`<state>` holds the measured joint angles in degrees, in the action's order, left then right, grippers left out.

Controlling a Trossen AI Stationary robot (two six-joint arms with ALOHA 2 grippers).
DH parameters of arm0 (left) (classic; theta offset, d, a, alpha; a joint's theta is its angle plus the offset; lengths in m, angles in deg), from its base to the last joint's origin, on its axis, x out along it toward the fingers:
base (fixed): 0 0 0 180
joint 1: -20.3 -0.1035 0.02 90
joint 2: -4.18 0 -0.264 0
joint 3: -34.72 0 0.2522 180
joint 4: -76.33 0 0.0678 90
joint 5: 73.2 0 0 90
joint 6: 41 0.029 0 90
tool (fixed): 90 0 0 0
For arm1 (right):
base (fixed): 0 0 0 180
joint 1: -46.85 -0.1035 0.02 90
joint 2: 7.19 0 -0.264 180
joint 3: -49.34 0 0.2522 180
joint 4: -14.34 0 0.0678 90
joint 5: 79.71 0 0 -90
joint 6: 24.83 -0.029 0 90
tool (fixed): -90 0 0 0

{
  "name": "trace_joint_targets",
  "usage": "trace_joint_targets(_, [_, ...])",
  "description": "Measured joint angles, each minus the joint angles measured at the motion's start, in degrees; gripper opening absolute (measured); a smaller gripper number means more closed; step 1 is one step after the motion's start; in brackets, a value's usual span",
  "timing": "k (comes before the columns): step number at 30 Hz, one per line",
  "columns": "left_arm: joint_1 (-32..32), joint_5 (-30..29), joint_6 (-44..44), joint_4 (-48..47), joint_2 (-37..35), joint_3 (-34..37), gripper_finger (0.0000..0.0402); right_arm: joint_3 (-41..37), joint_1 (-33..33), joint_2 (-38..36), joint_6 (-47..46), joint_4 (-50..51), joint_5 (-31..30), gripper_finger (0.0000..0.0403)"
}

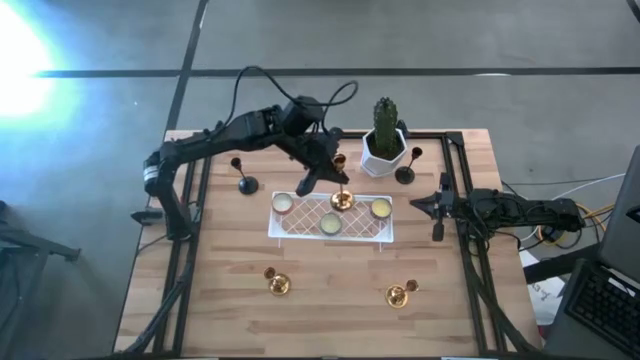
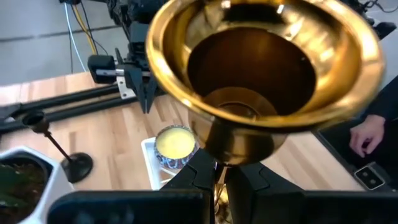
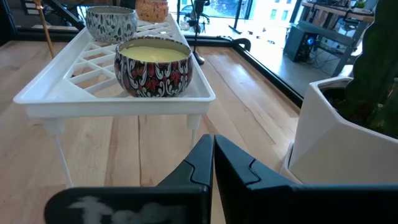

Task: Pick & Place candle stick holders
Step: Put the left gold candle holder on the shelf

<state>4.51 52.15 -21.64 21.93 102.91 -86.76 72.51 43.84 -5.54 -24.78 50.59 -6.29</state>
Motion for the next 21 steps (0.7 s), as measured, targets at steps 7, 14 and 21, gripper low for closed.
trace_joint_targets(7, [0.11, -0.08, 0.66, 0.81, 1.47, 0.07, 0.0019, 0.00, 0.01, 0.00, 0.00, 0.01, 0.00, 0.0008])
trace_joint_targets(14, [0.24, 0.25, 2.06, 2.53, 4.58, -0.16, 0.0019, 0.00, 0.01, -0.01, -0.01, 0.01, 0.00, 0.0008])
trace_joint_targets(21, [0.24, 0.28, 3.03, 3.68, 4.83, -0.29, 0.0019, 0.00, 0.00, -0.01, 0.00, 0.01, 0.00, 0.0008])
